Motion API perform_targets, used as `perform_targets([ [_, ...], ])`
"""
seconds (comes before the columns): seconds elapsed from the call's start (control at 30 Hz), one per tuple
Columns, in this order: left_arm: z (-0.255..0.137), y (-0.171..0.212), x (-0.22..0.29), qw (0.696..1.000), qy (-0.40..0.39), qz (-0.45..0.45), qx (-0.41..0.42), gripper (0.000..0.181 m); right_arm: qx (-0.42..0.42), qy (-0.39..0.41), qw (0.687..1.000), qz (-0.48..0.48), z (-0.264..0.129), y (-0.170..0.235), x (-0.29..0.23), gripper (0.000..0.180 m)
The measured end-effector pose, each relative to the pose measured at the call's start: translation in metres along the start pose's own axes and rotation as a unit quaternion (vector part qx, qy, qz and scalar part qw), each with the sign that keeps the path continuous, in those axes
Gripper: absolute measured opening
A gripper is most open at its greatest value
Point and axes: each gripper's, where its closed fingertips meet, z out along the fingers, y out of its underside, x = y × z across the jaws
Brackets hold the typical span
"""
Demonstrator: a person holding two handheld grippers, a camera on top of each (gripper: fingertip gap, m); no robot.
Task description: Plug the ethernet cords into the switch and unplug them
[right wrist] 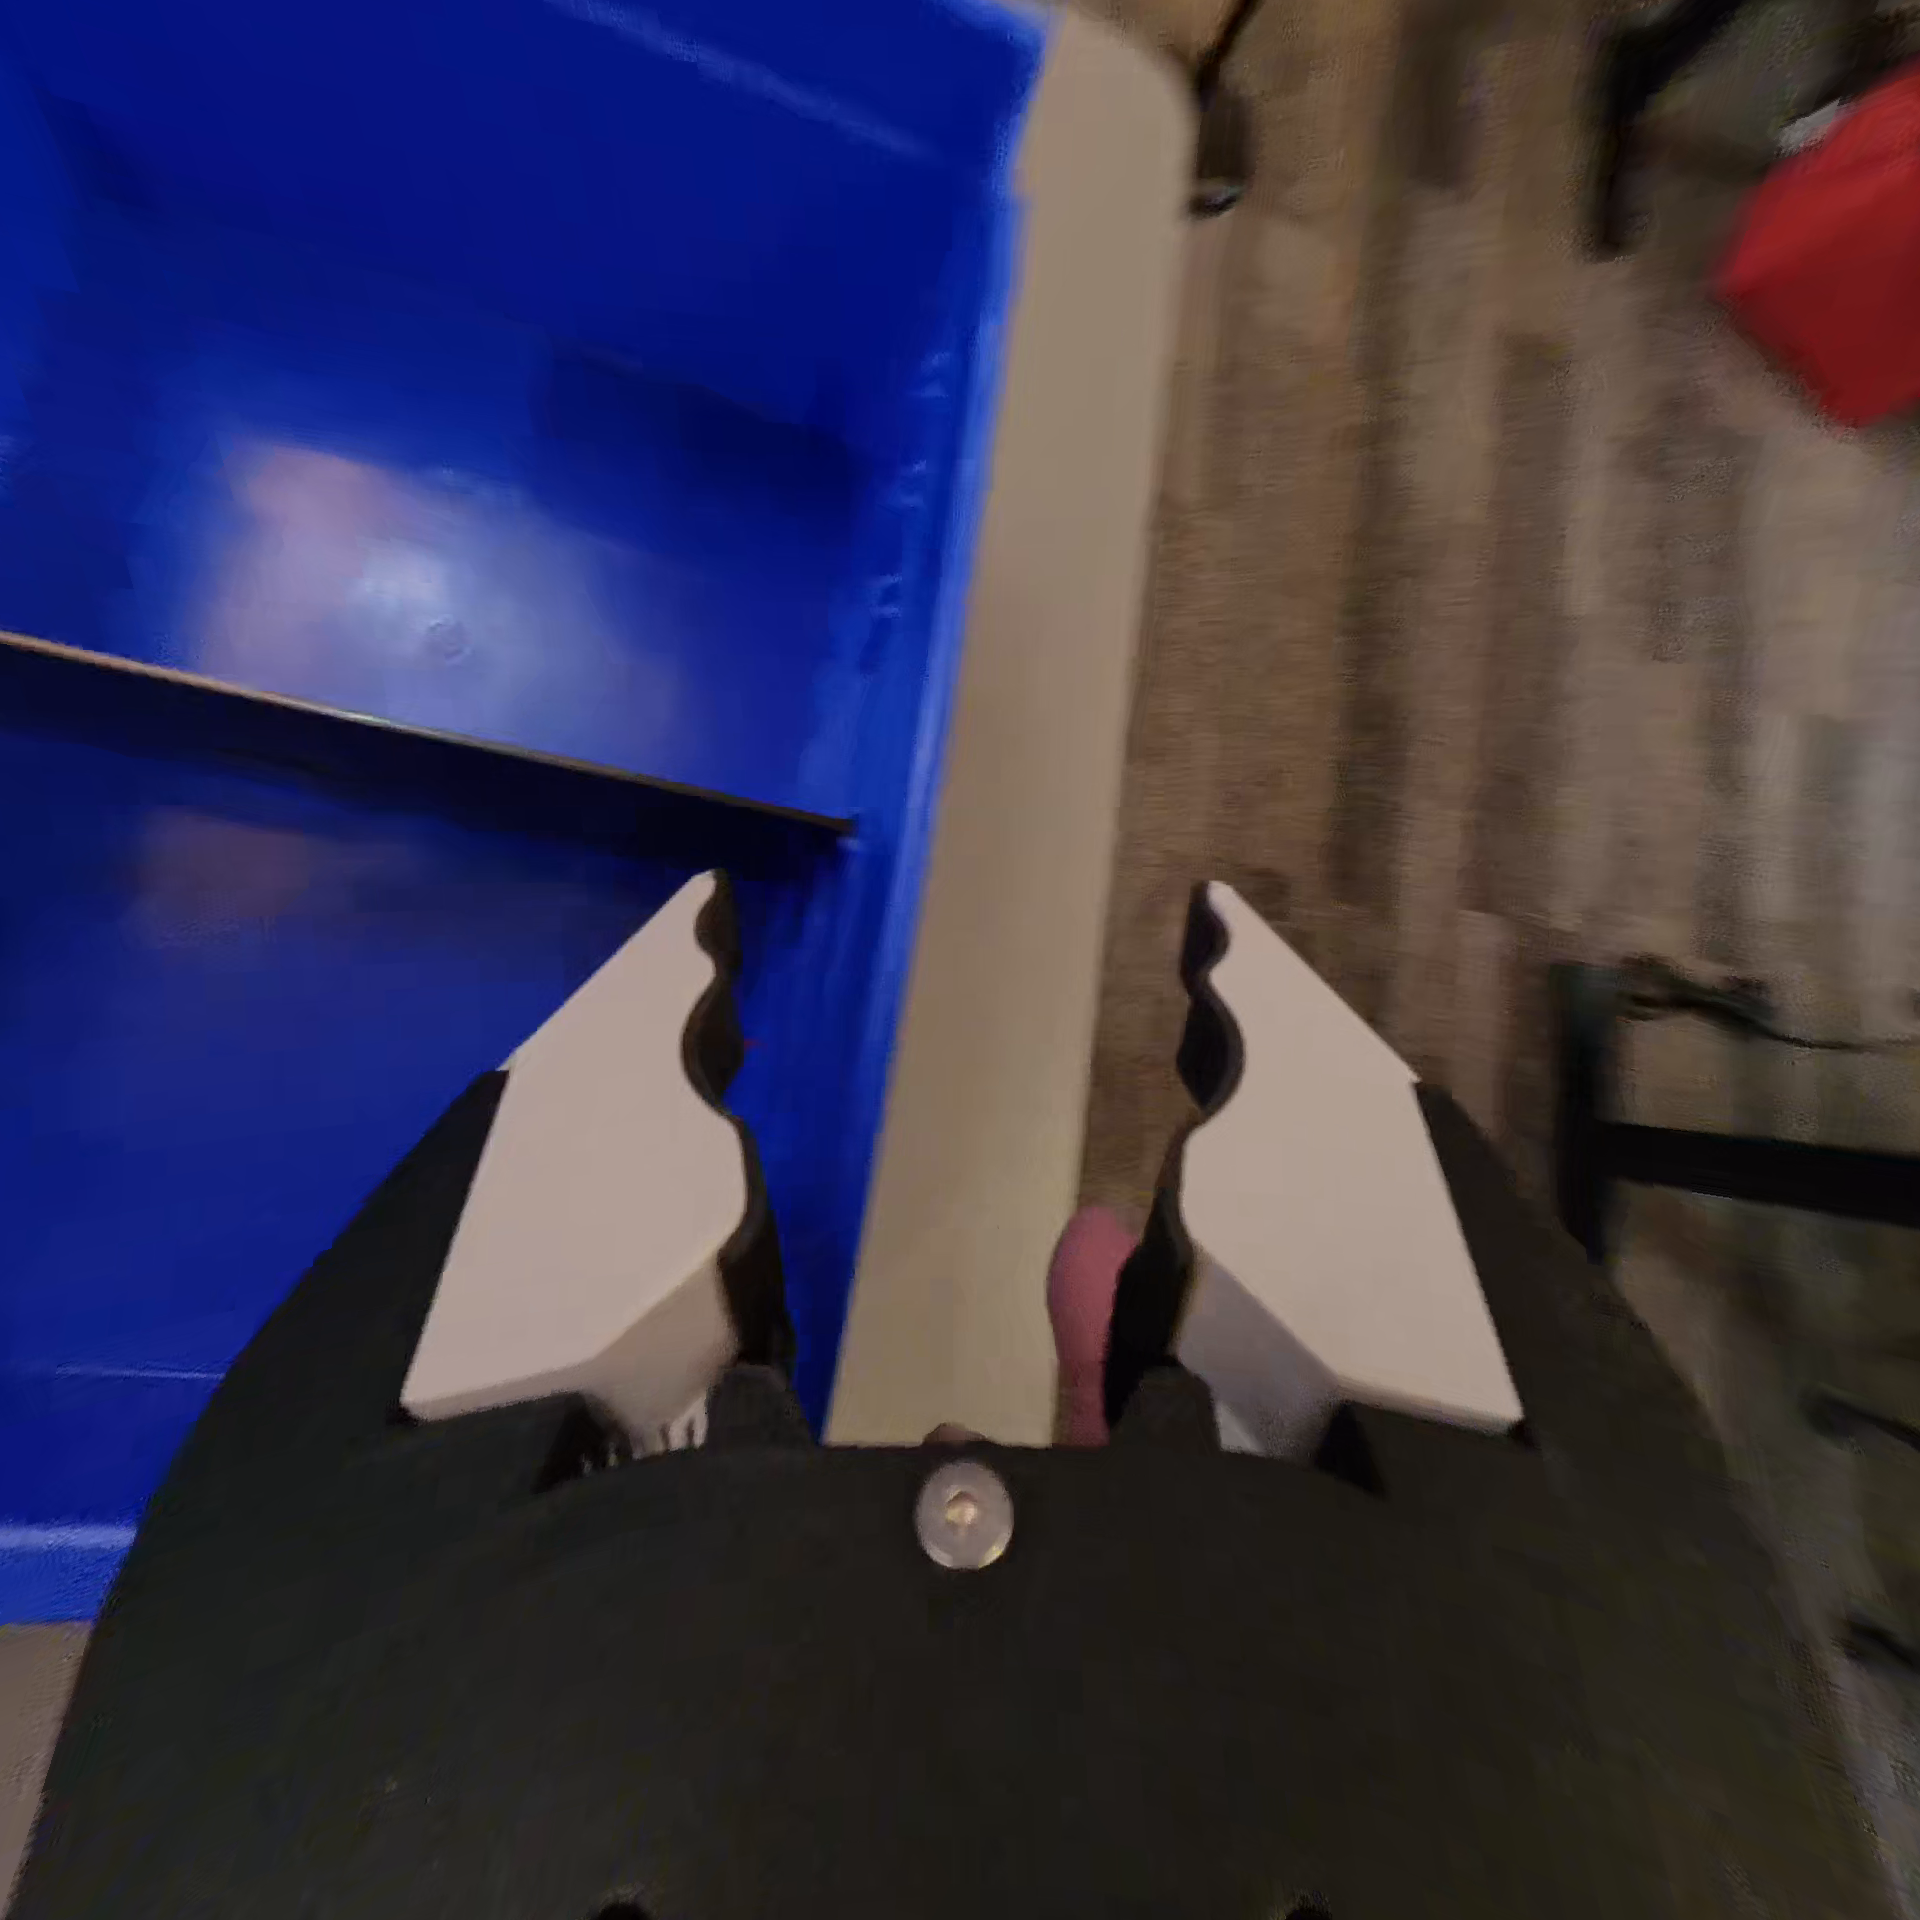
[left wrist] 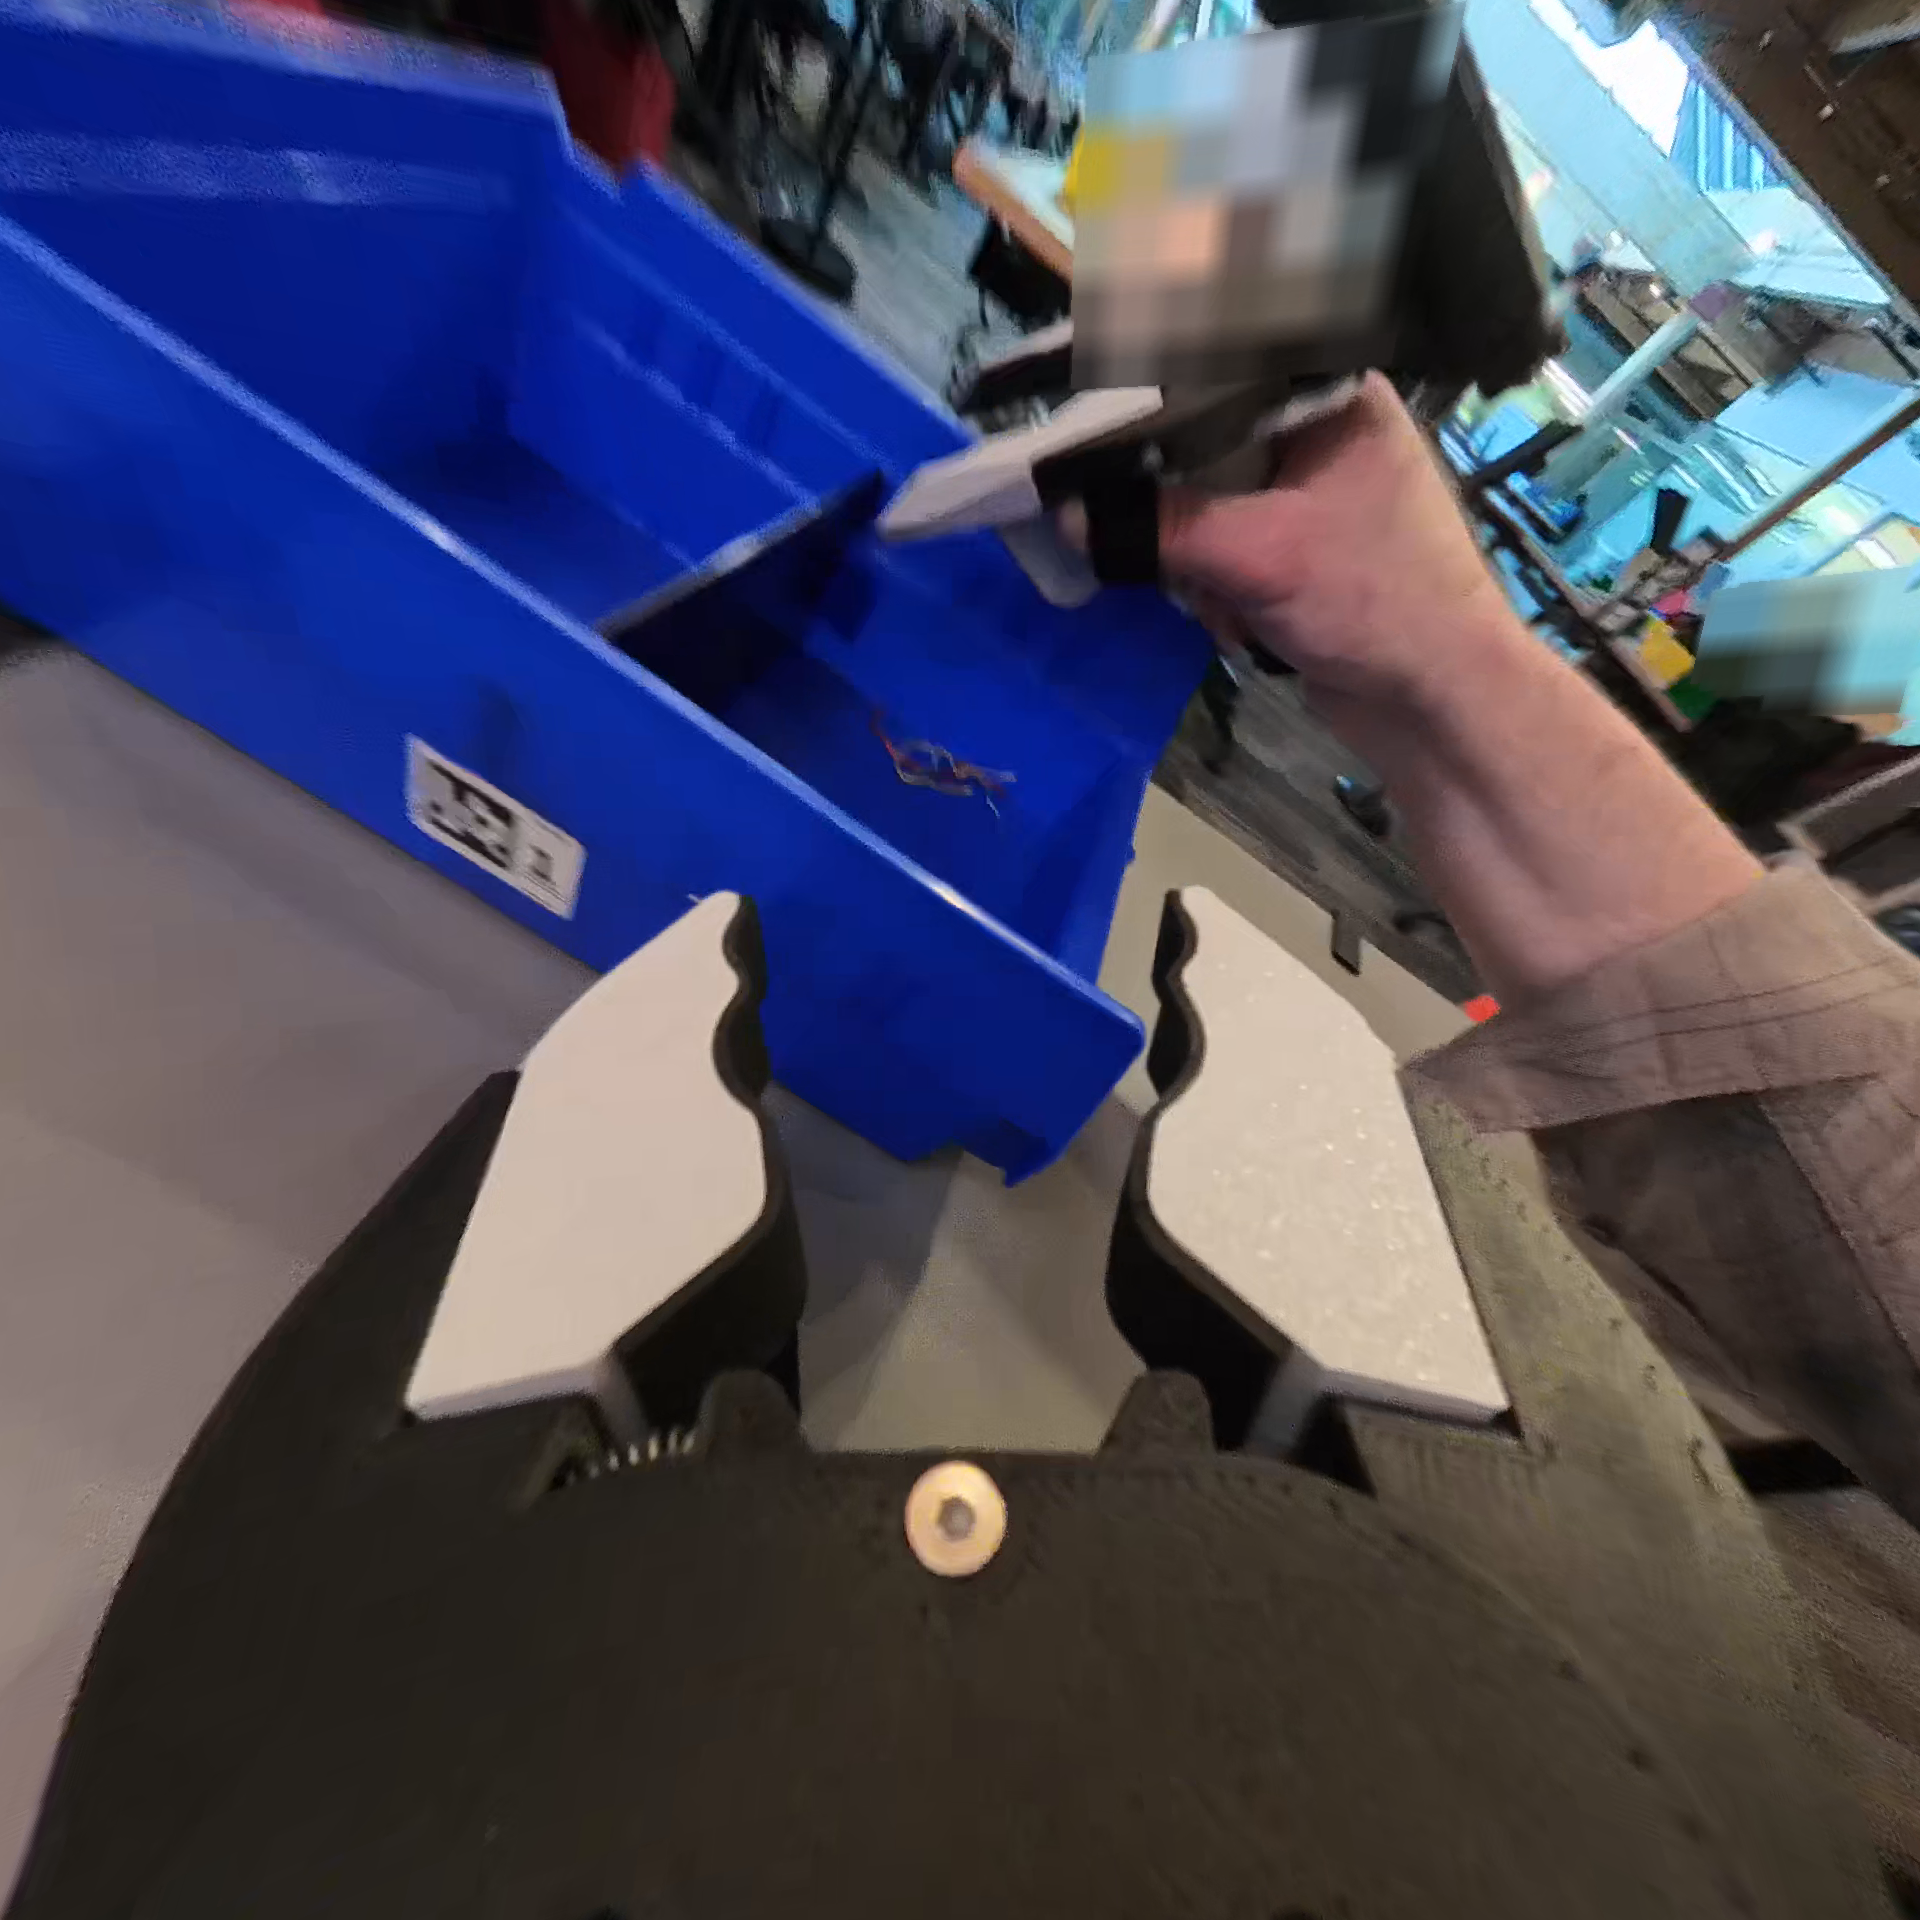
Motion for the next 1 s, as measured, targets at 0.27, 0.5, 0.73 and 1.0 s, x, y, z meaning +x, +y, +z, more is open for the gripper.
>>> perform_targets([
  [0.27,-0.144,-0.065,0.020,0.983,-0.022,0.126,0.129,0.069,0.220,0.113,0.966,-0.067,-0.155,-0.093,-0.036,0.090],
  [0.5,-0.304,-0.086,0.020,0.948,-0.079,0.251,0.177,0.029,0.325,-0.064,0.917,-0.223,-0.236,-0.184,-0.272,0.037],
  [0.73,-0.417,-0.092,-0.018,0.903,-0.191,0.324,0.206,0.027,0.423,-0.238,0.842,-0.236,-0.294,-0.248,-0.424,0.034],
  [1.0,-0.464,-0.096,-0.046,0.883,-0.238,0.335,0.228,0.028,0.469,-0.346,0.793,-0.177,-0.296,-0.268,-0.465,0.036],
])
